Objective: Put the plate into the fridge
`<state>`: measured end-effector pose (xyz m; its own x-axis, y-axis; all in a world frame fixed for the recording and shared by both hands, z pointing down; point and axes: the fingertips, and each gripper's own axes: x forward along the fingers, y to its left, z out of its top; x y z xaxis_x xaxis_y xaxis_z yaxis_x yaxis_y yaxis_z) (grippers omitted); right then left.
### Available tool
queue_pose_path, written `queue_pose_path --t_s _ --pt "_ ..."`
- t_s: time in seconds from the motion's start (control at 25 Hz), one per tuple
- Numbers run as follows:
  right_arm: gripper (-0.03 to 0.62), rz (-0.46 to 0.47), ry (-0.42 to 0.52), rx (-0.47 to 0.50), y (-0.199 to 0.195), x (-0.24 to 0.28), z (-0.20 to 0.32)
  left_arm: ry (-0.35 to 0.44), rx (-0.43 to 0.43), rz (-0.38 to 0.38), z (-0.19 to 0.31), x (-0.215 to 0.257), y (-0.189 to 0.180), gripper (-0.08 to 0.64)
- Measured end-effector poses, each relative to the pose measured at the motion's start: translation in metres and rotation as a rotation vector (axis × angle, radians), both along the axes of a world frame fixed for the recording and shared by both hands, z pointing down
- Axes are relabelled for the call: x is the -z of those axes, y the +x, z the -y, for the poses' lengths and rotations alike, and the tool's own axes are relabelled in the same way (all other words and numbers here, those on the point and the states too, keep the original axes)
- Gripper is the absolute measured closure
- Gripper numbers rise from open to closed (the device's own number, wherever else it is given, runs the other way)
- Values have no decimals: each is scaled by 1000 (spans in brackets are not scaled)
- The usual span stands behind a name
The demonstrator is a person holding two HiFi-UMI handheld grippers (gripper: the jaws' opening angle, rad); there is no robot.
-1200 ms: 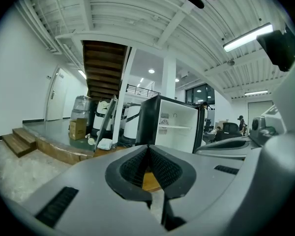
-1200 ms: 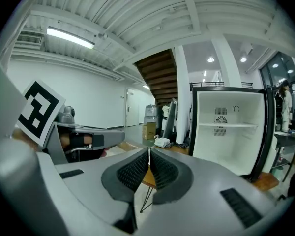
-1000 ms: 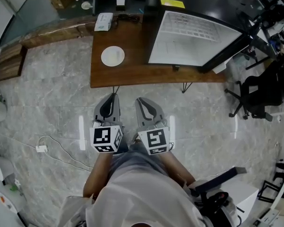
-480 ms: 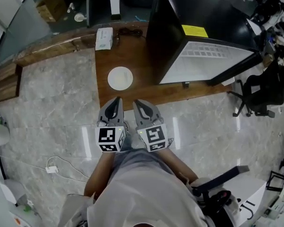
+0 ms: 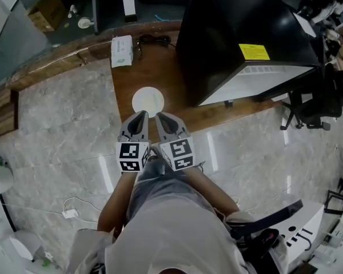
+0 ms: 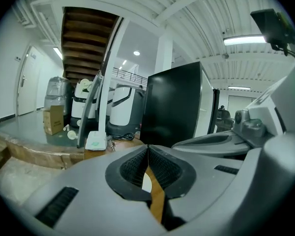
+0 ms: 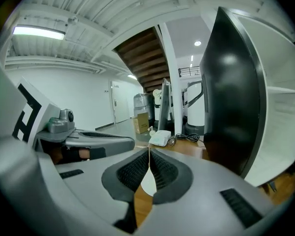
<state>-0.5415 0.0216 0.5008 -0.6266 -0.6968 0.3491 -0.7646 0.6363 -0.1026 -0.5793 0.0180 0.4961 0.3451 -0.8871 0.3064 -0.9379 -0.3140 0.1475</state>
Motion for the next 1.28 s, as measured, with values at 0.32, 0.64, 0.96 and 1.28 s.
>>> queue_pose_path --t_s 0.32,0.64,0.96,1.28 --pt "574 -96 -107 -26 -12 -78 73 -185 -96 85 83 -86 -28 540" --pt "574 -144 -254 -72 -9 -153 117 -351 -222 197 163 -157 -53 539" --pt "574 -140 -376 -133 0 -197 166 -542 -329 274 228 -224 -64 426" --pt "574 -121 -522 -196 22 -229 180 -696 -428 217 245 -257 -52 420"
